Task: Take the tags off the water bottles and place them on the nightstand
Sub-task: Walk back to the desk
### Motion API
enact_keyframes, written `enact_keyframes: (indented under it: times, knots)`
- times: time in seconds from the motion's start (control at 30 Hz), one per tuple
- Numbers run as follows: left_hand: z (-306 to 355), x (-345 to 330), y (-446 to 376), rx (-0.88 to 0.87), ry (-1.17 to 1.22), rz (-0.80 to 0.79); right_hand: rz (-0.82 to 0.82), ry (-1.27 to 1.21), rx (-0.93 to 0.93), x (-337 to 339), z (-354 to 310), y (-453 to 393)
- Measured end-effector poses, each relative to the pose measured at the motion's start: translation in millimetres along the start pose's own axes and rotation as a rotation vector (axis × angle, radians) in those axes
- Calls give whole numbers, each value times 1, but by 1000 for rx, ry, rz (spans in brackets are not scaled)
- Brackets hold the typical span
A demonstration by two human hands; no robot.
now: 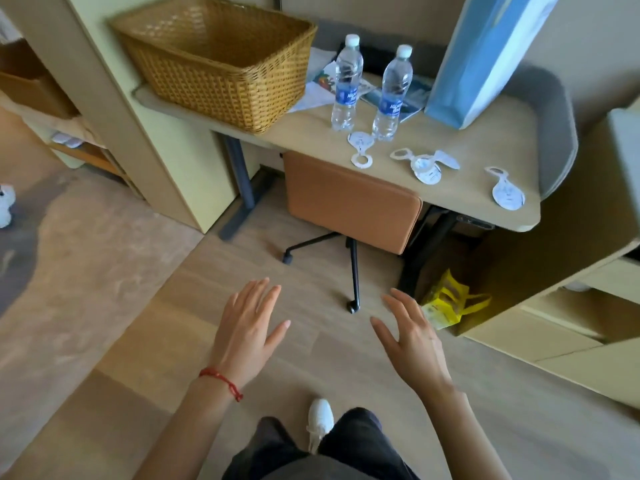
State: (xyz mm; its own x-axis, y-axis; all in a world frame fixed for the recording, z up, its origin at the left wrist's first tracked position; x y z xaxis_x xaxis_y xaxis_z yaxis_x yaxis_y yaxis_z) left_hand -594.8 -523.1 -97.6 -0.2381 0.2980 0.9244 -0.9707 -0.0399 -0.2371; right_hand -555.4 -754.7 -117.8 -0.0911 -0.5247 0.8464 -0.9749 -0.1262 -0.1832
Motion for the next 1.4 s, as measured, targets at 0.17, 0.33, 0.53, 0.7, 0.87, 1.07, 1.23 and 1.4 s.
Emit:
enact_keyframes:
  times: [0.17,0.33,0.53,0.7,0.87,1.07,1.23,1.4]
  knots:
    - [-3,-10,-82,-33,18,39,47,-2,-1,5,6,-82]
    - [-12,-31,-166,-69,31,21,99,-40,-50,-6,16,-152]
    - [-32,-58,-283,-131,99,20,187,-67,-120,-21,23,-254]
    - [-41,-62,-380,-184,158,26,272,-59,-249,-22,30,-335]
    - [-39,-64,-455,-234,203,69,314,-110,-266,-21,33,-393]
    - [-30,-72,-512,-209,302,101,380,-169,-304,-14,48,-440]
    - [-29,-76,-551,-41,502,164,417,-231,-307,-5,64,-481]
    - [-32,-92,-581,173,731,191,379,-352,-292,-5,70,-518]
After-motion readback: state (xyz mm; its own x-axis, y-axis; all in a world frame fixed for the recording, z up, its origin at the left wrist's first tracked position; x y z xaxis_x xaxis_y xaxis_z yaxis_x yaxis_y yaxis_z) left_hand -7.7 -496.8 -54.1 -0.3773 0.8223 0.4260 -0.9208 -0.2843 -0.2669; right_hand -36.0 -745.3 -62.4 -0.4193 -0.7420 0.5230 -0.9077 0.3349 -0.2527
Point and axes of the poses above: each hand's wrist, its own y-axis away from the middle knuckle, its own x-axis out of the back of the hand, z = x × y, the point moved 8 cm from there along -y, towards the middle knuckle, and after that the axes turned 10 degrees about z, right-handed, at the moved point
